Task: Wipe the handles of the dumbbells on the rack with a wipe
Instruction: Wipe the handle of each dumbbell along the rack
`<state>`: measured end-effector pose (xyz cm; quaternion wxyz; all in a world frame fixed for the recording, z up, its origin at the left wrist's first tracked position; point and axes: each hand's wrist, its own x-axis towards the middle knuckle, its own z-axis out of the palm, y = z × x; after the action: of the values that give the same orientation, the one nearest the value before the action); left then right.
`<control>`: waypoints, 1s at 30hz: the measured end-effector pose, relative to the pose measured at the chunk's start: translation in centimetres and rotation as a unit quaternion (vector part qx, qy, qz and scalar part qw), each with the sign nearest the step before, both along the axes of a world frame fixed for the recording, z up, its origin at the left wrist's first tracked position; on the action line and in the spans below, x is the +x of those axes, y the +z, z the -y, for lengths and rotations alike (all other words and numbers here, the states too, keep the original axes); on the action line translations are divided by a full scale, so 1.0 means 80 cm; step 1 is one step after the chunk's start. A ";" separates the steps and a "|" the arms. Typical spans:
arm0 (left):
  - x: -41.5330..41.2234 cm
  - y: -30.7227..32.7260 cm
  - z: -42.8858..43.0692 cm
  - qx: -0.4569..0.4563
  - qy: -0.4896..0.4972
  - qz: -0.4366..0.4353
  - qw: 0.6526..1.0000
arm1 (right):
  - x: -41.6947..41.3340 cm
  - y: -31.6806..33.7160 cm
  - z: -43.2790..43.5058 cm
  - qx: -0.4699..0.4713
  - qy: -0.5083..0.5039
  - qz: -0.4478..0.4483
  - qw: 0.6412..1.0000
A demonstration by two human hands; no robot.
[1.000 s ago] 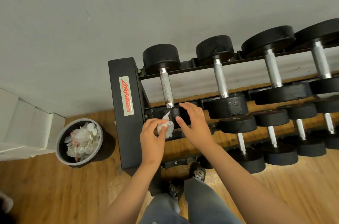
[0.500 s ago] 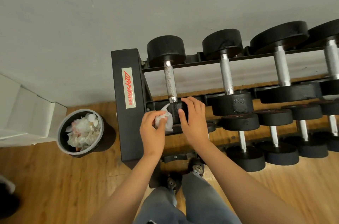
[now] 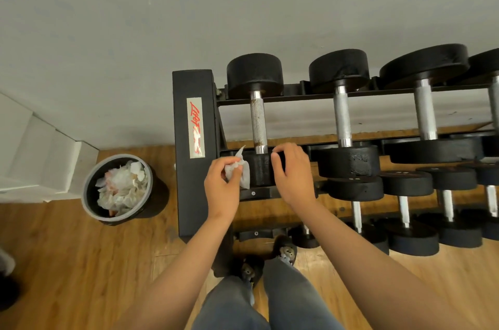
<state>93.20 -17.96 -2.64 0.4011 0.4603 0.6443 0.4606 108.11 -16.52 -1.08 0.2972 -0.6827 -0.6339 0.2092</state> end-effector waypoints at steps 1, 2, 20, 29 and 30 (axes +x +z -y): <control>-0.001 0.001 -0.006 -0.001 0.003 -0.001 1.000 | -0.001 0.001 -0.008 0.007 -0.006 0.008 1.000; -0.001 0.001 -0.011 -0.001 0.008 -0.002 1.000 | -0.004 0.001 -0.016 0.011 -0.014 0.020 1.000; 0.000 -0.022 0.026 -0.039 0.036 0.037 0.998 | -0.011 -0.024 -0.027 0.017 -0.031 -0.017 0.999; -0.004 -0.020 -0.016 -0.043 0.045 0.028 0.998 | -0.010 -0.025 -0.027 0.013 -0.028 -0.014 0.999; -0.003 -0.022 -0.009 -0.046 0.046 0.031 0.997 | -0.010 -0.026 -0.027 0.014 -0.030 -0.015 0.999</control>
<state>92.99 -17.27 -4.42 0.4196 0.3968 0.6726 0.4627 107.32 -14.33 -3.14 0.3225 -0.6938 -0.6115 0.2017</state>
